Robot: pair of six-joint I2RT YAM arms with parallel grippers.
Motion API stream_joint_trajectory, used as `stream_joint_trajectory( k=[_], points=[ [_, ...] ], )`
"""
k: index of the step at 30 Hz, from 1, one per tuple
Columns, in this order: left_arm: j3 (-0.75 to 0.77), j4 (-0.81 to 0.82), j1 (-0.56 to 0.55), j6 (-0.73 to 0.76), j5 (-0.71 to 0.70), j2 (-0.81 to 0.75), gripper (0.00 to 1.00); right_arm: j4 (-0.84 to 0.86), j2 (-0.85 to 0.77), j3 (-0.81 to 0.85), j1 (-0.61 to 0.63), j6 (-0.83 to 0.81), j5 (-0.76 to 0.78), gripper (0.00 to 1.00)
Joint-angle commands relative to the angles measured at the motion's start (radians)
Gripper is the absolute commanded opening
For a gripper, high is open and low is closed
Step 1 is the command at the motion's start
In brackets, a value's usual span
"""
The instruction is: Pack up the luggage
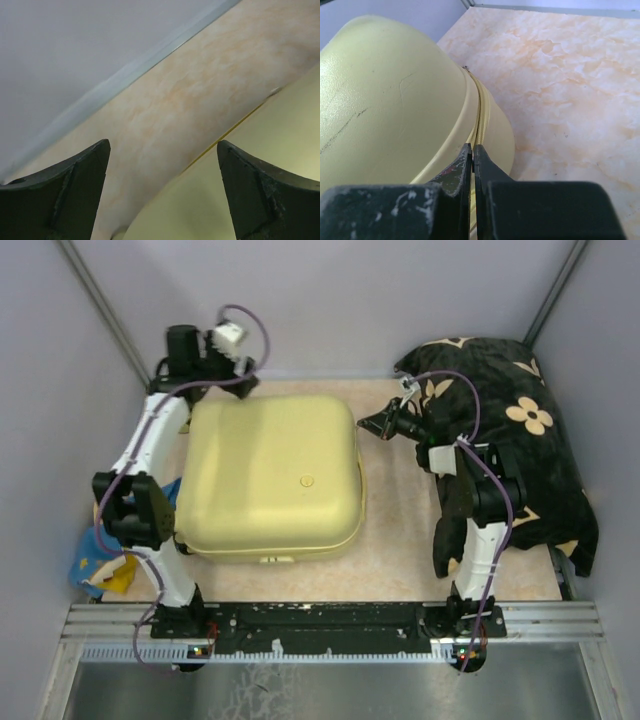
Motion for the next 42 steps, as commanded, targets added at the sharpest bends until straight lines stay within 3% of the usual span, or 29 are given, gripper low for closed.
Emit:
stream_joint_trajectory(
  k=[1, 6, 9, 16, 21, 25, 29, 33, 37, 42],
  points=[
    [-0.124, -0.141, 0.226, -0.298, -0.044, -0.189, 0.92, 0.087, -0.088, 0.006, -0.044, -0.069, 0.133, 0.0],
    [-0.299, -0.199, 0.453, -0.426, 0.022, -0.358, 0.91, 0.046, -0.09, 0.018, -0.044, -0.094, 0.123, 0.0],
    [-0.358, -0.233, 0.505, -0.491, 0.087, -0.389, 0.96, 0.013, -0.093, 0.029, -0.044, -0.111, 0.116, 0.0],
    [-0.501, -0.059, 0.506, -0.793, 0.127, -0.429, 1.0, -0.062, -0.1, 0.052, -0.044, -0.161, 0.104, 0.0],
    [-0.523, 0.038, 0.476, -0.934, 0.217, -0.37, 1.0, -0.121, -0.099, 0.08, -0.041, -0.197, 0.109, 0.0],
    [-0.502, 0.16, 0.432, -0.964, 0.27, -0.275, 1.0, -0.168, -0.106, 0.1, -0.04, -0.235, 0.114, 0.0],
    [-0.41, 0.252, 0.406, -0.957, 0.279, -0.146, 1.0, -0.205, -0.116, 0.101, -0.04, -0.263, 0.105, 0.0],
    [-0.213, 0.248, 0.364, -0.856, 0.259, 0.02, 1.0, -0.24, -0.14, 0.081, -0.039, -0.282, 0.09, 0.0],
    [0.029, 0.167, 0.298, -0.669, 0.259, 0.202, 1.0, -0.265, -0.183, 0.023, -0.037, -0.312, 0.094, 0.0],
    [0.441, -0.003, 0.186, -0.427, 0.308, 0.509, 1.0, -0.289, -0.255, -0.06, -0.018, -0.332, 0.126, 0.0]
  ],
)
